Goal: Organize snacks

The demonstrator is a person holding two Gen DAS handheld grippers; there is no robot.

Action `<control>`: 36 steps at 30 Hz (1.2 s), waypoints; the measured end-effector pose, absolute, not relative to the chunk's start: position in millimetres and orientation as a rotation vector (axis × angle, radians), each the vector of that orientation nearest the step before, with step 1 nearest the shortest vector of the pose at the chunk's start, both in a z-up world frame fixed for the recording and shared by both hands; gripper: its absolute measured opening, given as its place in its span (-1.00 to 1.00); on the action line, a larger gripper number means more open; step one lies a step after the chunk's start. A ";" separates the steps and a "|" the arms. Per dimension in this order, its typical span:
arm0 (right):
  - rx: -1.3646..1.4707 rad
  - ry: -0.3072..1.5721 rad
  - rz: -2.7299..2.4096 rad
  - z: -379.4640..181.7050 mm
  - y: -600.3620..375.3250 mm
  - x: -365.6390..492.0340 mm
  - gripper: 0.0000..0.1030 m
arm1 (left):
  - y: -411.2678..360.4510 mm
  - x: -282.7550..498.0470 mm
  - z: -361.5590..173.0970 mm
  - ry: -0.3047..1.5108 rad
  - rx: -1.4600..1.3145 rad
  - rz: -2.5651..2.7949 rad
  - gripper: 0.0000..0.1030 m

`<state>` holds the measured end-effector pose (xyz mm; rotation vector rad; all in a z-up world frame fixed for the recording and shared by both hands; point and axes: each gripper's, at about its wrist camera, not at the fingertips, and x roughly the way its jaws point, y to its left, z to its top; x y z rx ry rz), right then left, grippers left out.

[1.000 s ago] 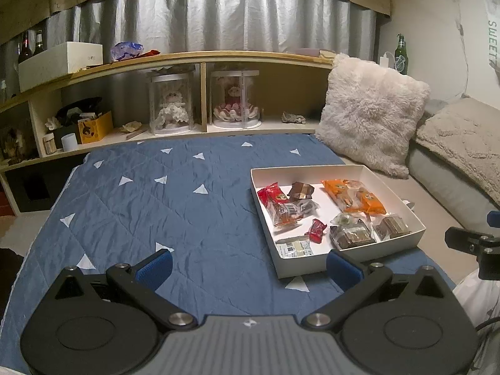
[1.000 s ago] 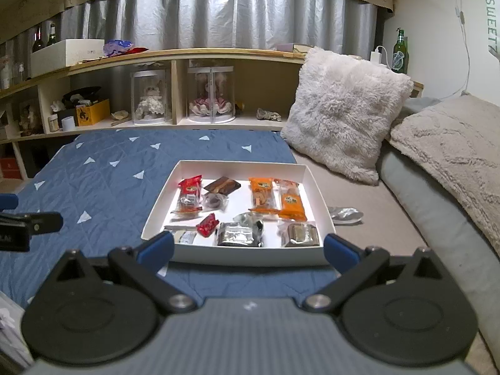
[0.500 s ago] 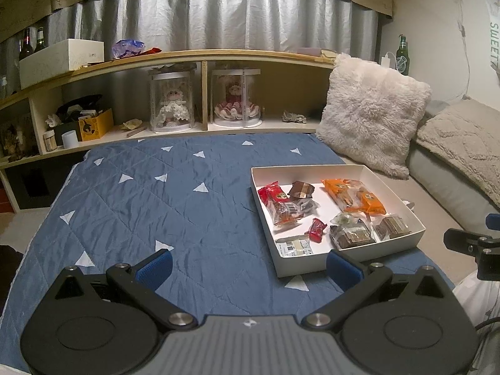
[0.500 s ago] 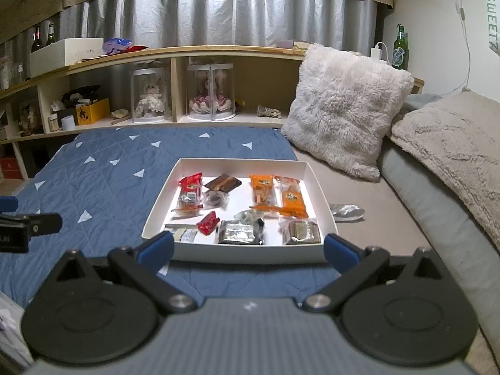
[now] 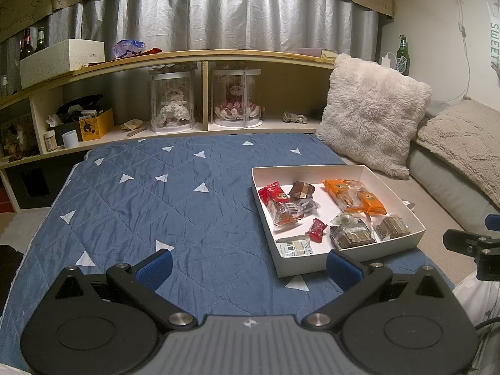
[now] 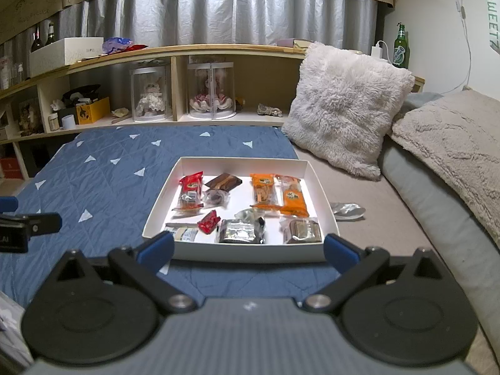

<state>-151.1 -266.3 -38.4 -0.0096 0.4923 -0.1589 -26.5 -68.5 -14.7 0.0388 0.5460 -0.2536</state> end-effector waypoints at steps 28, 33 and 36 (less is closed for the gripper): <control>-0.008 0.493 -0.158 -38.0 -266.6 -150.5 0.99 | -68.4 -26.8 -13.7 0.545 0.041 -0.248 1.00; -0.007 0.494 -0.158 -38.9 -265.7 -151.2 0.99 | -68.7 -27.0 -13.0 0.545 0.041 -0.244 1.00; -0.006 0.494 -0.158 -39.4 -264.8 -151.5 0.99 | -68.4 -26.6 -12.8 0.551 0.037 -0.241 1.00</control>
